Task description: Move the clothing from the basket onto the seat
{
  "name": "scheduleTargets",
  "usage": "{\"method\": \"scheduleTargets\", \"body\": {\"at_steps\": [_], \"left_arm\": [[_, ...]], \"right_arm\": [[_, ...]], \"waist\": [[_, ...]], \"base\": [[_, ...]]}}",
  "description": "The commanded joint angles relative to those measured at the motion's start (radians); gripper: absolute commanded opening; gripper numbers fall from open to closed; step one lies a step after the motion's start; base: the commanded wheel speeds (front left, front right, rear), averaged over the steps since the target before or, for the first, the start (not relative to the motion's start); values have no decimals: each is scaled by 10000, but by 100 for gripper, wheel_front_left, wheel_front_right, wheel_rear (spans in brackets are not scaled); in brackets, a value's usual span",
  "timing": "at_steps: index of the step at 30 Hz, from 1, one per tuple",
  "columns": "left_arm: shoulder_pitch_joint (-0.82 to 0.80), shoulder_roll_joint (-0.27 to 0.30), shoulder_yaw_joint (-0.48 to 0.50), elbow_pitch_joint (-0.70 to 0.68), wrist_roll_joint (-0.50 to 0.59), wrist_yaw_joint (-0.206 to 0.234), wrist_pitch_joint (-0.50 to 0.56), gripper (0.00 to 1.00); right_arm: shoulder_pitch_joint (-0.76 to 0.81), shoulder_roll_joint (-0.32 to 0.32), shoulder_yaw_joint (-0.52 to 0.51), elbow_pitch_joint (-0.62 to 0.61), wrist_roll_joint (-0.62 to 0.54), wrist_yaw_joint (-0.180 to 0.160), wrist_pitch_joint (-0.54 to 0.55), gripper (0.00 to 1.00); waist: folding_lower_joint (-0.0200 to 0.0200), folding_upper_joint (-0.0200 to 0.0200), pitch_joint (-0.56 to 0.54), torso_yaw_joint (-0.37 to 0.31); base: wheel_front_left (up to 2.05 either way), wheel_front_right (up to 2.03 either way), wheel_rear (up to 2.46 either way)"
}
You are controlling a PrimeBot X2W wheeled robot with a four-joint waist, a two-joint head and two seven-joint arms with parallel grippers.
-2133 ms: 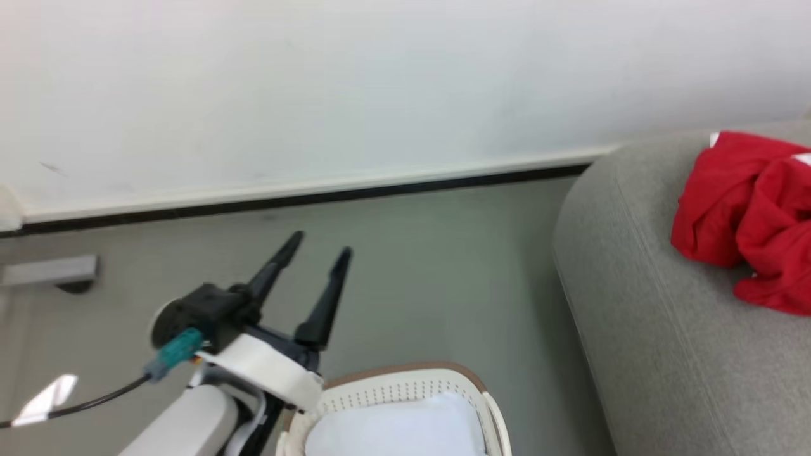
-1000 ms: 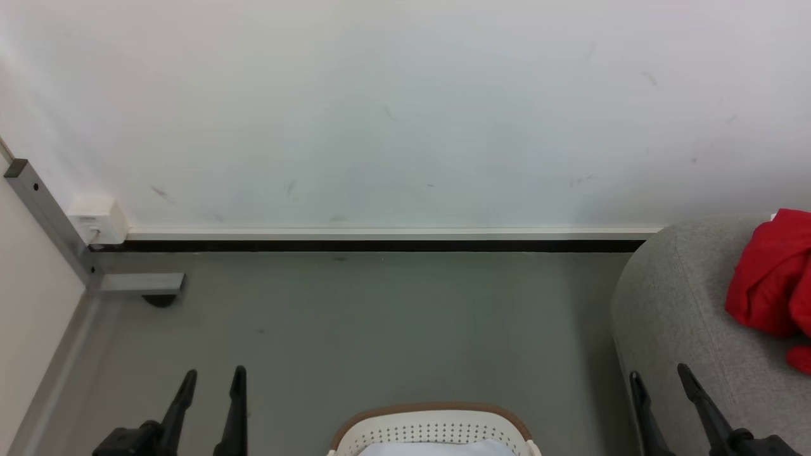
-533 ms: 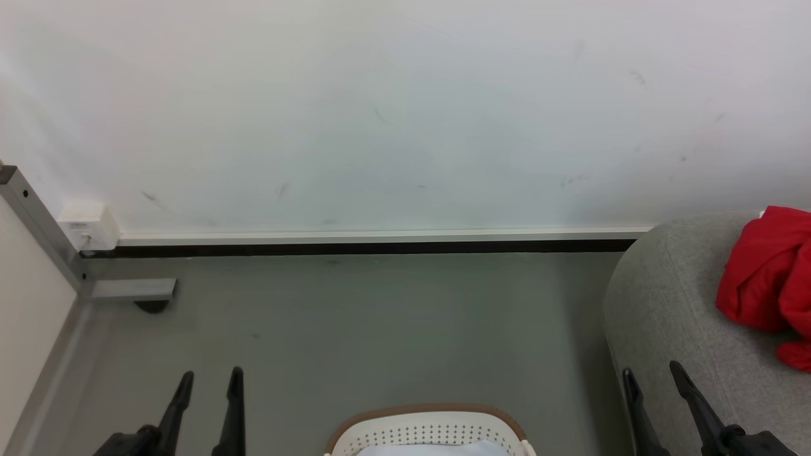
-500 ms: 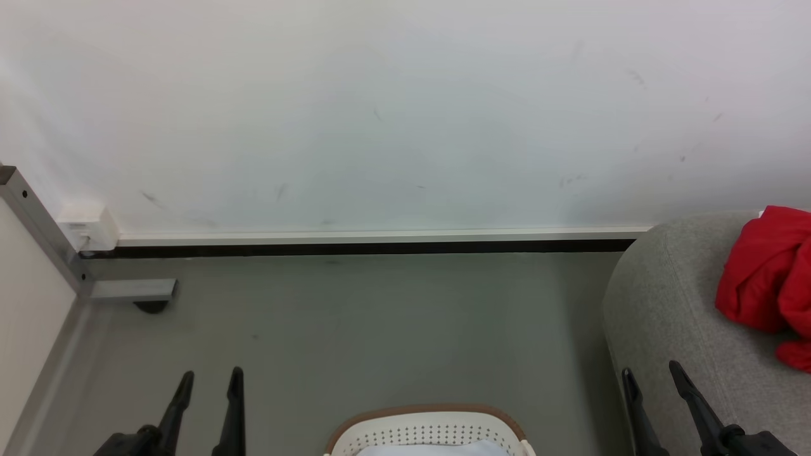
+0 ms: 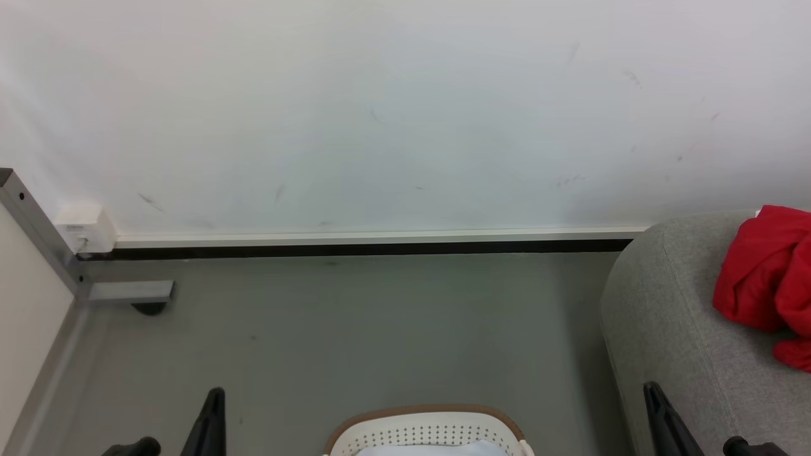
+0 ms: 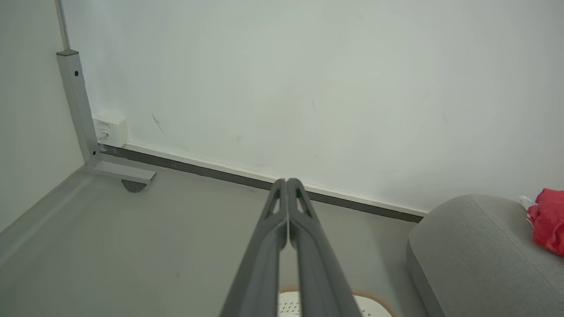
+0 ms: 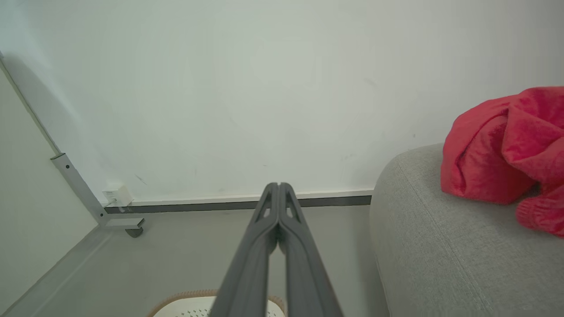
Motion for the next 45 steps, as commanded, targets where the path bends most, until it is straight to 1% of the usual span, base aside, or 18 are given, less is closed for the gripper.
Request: {"method": "scheduleTargets", "body": {"at_steps": [1, 11, 22, 45], "left_arm": [[-220, 12, 129, -113, -426, -47, 101, 0], [-413, -95, 352, -40, -2071, -171, 557, 0], [-615, -204, 577, 51, -3679, -297, 1011, 0], [-971, -388, 991, 220, -6443, -515, 1820, 0]], "right_arm": [[-216, -88, -96, -128, 476, -1, 69, 0], [-445, -143, -294, -40, 2284, -4, 468, 0], [-638, -174, -508, 18, 4021, -6, 868, 0], [-967, -178, -932, 129, 6995, -11, 1607, 0]], "waist": [[0, 0, 5, 7], [0, 0, 34, 28], [0, 0, 66, 52], [0, 0, 134, 101]], "base": [[0, 0, 0], [0, 0, 0], [0, 0, 0], [0, 0, 0]]}}
